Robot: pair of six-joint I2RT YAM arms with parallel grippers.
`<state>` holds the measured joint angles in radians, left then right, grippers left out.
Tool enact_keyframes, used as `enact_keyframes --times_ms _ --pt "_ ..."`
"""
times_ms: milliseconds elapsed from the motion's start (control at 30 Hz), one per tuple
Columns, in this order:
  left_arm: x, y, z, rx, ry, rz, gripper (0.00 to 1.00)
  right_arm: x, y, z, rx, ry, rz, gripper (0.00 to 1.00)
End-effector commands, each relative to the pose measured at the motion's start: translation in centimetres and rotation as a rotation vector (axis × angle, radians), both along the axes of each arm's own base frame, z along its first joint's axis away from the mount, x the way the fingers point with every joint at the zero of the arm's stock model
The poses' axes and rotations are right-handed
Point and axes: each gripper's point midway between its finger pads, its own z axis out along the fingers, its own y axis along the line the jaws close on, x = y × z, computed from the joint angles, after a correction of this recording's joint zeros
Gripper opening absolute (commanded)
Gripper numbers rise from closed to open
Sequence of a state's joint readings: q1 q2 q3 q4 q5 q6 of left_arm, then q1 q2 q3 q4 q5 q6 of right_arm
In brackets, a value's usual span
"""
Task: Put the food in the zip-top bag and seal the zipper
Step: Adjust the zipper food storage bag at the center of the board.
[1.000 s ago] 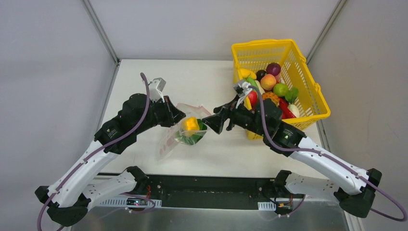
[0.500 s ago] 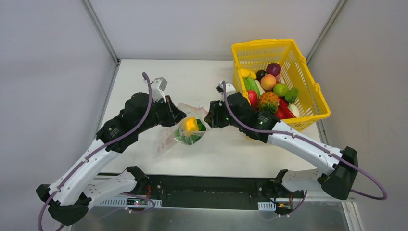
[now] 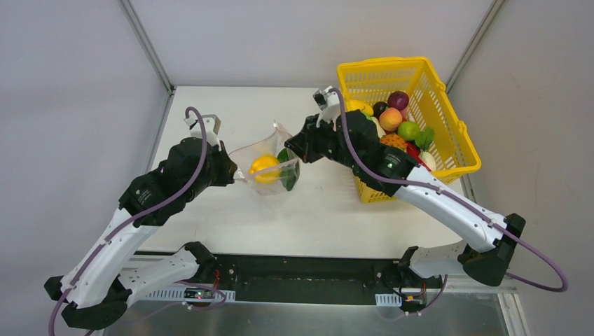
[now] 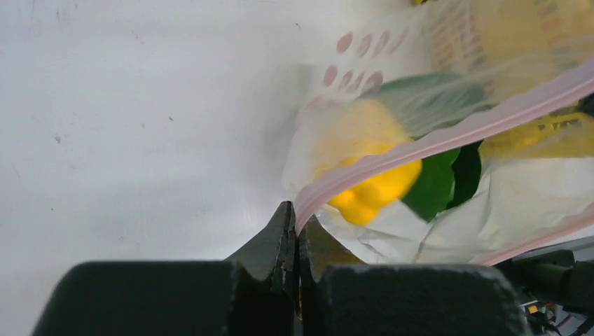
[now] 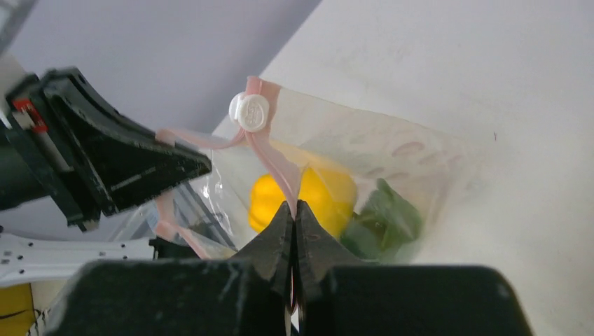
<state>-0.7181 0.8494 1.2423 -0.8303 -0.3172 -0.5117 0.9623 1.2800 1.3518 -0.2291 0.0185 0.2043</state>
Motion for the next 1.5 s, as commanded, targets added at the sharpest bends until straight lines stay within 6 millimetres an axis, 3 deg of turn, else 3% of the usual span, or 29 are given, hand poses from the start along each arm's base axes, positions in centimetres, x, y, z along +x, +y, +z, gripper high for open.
enact_keyframes --times_ms 0,100,233,300,433,500,533,600,633,800,867,933,1000,1033,1067,1133,1167,1200,1267,1333,1400,1467 --pt "-1.1 1.9 1.6 0.046 -0.028 0.0 0.0 1.8 1.3 2.6 0.04 -0.056 -0.029 0.0" --pt "-1.3 -0.2 3.6 -0.048 -0.081 -0.096 0.0 0.3 2.5 2.6 0.041 -0.062 0.089 0.0" --pt "-1.5 -1.0 6.0 -0.085 -0.099 -0.133 0.0 1.3 2.1 2.7 0.053 -0.076 0.031 0.0" --pt "-1.2 -1.3 6.3 -0.081 -0.113 -0.146 0.0 1.2 2.3 2.4 0.055 -0.091 0.047 0.0" --pt "-0.3 -1.3 2.6 0.075 0.007 -0.152 0.0 1.8 2.7 0.6 0.054 -0.069 0.038 0.0" --pt "-0.1 -1.3 1.1 0.13 0.089 -0.138 0.0 2.4 2.9 -1.6 0.011 -0.025 0.032 0.02" --pt "-0.2 -1.9 0.9 0.124 0.111 -0.161 0.0 2.9 2.9 -2.6 -0.024 -0.004 0.015 0.02" --pt "-1.6 -5.1 1.0 0.045 0.127 -0.352 0.0 3.7 2.8 -3.6 -0.077 0.025 -0.025 0.01" --pt "-2.2 -6.1 1.3 0.015 0.131 -0.422 0.0 3.6 3.0 -3.2 -0.069 0.021 -0.013 0.01" --pt "-2.2 -5.6 4.1 -0.039 0.03 -0.394 0.0 0.5 3.9 2.5 0.159 -0.087 0.158 0.04" --pt "-1.6 -5.9 2.1 -0.018 0.057 -0.388 0.0 1.3 3.9 1.4 0.132 -0.051 0.136 0.06" --pt "-1.6 -7.5 -1.7 0.005 0.213 -0.45 0.0 3.4 3.1 -2.3 0.006 0.024 0.008 0.04" --pt "-0.5 -7.5 -4.3 0.075 0.344 -0.388 0.0 5.0 2.5 -3.7 -0.028 0.05 -0.088 0.01" --pt "0.1 -7.5 -4.0 0.085 0.355 -0.353 0.0 4.8 2.9 -2.7 0.011 0.031 -0.063 0.01" --pt "0.6 -7.9 -1.9 0.054 0.289 -0.338 0.0 4.0 3.3 -1.4 0.069 0.008 -0.013 0.01" --pt "0.5 -8.7 4.1 -0.089 0.048 -0.359 0.0 2.3 3.7 1.9 0.186 -0.062 0.085 0.03" --pt "-0.2 -7.6 6.8 -0.144 -0.06 -0.352 0.0 1.6 3.7 3.0 0.219 -0.085 0.115 0.03" --pt "-0.2 -6.4 8.0 -0.139 -0.121 -0.322 0.0 1.3 3.6 3.7 0.233 -0.096 0.133 0.04" --pt "-0.1 -4.5 8.5 -0.106 -0.136 -0.268 0.0 1.1 3.5 3.5 0.231 -0.093 0.162 0.05" --pt "0.6 -3.7 6.3 -0.043 -0.092 -0.217 0.0 2.6 3.1 1.1 0.197 -0.051 0.076 0.06" --pt "1.9 -2.9 1.1 0.065 0.017 -0.14 0.0 5.0 2.6 -4.2 0.098 0.038 -0.059 0.06" --pt "2.0 -3.1 -4.4 0.111 0.195 -0.126 0.0 5.7 2.5 -8.9 -0.016 0.156 -0.075 0.06"
